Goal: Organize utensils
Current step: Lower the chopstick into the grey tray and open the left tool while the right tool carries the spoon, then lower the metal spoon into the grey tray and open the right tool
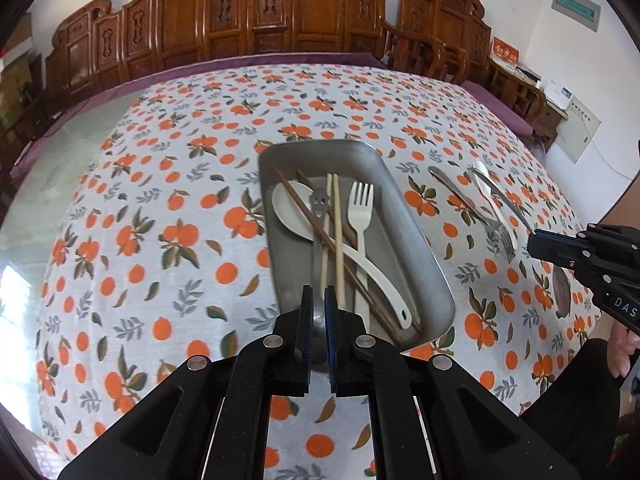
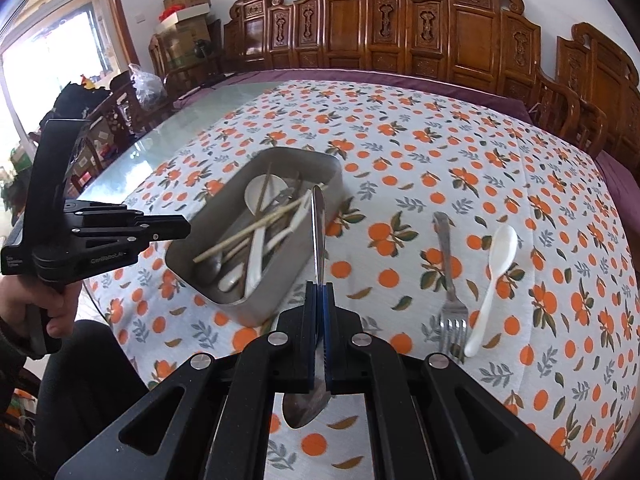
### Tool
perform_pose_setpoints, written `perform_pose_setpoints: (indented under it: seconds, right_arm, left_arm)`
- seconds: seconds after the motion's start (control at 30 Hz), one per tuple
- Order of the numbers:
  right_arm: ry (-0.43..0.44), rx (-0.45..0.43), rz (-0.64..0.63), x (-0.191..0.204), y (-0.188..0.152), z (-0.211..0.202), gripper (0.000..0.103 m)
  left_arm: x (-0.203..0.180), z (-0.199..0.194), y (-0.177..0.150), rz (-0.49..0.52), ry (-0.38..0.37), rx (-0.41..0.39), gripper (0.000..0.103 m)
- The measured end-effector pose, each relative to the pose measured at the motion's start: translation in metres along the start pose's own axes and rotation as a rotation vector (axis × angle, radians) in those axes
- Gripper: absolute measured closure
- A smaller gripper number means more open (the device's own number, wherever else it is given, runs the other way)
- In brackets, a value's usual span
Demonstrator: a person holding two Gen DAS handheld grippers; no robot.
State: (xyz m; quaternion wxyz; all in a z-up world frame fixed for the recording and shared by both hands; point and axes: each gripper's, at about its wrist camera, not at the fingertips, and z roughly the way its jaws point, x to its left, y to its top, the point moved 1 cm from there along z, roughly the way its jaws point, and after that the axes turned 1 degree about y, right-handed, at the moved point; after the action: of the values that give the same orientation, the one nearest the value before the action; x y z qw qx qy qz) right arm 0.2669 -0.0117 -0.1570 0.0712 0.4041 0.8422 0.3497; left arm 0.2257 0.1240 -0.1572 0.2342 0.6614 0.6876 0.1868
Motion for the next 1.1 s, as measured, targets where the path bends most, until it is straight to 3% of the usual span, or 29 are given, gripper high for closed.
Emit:
perform_pose_setpoints:
  seconds: [0.27,0.37,0.47,0.53,0.7,1.1]
  right_arm:
    - [0.015,-0.009,-0.01,0.016,0.01,0.005,0.099]
    - [0.022,-0.01,-0.014,0.022,0.016,0.009,0.099]
    - [0.029,-0.008,-0.016,0.028,0.02,0.014,0.099]
    - [0.035,-0.006,-0.017,0.032,0.024,0.018,0.099]
    - [0.05,-0.001,-0.013,0.042,0.034,0.03,0.099]
    - [0.101,0.012,0.079,0.06,0.067,0.075,0.099]
  left_arm:
    - [0.01,-0.028,-0.002,0.017,0.013,-0.053,0.098]
    - [0.014,-0.037,-0.004,0.012,0.018,-0.077,0.092]
    - [0.02,-0.046,-0.006,0.002,0.029,-0.106,0.074]
    - [0.025,-0.051,-0.006,-0.009,0.035,-0.122,0.056]
    - [0.039,-0.061,-0.008,-0.041,0.061,-0.17,0.028]
    - [0.069,-0.059,-0.01,-0.1,0.092,-0.178,0.027]
